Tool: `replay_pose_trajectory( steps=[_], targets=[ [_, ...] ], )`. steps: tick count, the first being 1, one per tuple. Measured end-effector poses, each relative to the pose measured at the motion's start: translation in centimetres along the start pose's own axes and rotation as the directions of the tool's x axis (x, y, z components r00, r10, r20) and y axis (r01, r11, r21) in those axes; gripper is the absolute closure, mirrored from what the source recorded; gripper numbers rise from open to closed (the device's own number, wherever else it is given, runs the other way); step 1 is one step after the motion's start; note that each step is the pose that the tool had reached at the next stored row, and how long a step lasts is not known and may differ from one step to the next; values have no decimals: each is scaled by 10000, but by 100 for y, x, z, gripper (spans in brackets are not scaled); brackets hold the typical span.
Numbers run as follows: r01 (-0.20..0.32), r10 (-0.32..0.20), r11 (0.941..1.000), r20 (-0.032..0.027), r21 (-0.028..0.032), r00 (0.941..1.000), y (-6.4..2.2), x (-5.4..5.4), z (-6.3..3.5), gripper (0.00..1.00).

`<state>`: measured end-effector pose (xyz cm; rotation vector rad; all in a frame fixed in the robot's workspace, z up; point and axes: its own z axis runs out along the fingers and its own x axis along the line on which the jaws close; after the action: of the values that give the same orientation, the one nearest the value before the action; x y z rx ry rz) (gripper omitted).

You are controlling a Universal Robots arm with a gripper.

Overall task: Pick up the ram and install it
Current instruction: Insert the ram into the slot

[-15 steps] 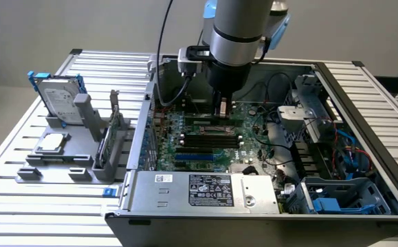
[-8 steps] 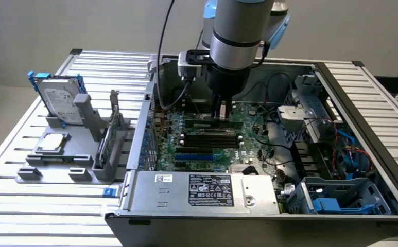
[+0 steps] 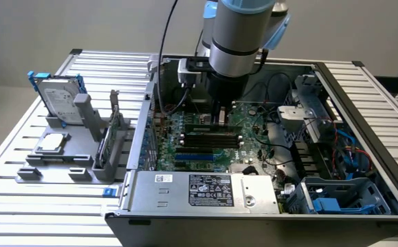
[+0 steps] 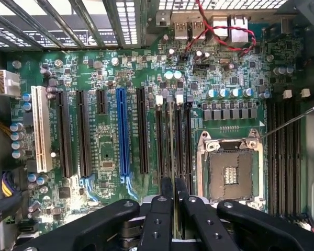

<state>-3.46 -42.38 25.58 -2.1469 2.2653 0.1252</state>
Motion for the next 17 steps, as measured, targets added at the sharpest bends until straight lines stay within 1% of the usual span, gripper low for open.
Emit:
replay_pose_trajectory(
  steps=[8, 12, 17],
  targets=[
    [1, 0, 10000, -27, 14, 10000, -7, 14, 132, 86],
    [-2, 3, 10000, -50, 14, 10000, -7, 17, 144, 86],
    [-2, 2, 10000, -50, 15, 10000, -8, 18, 160, 86]
  ],
)
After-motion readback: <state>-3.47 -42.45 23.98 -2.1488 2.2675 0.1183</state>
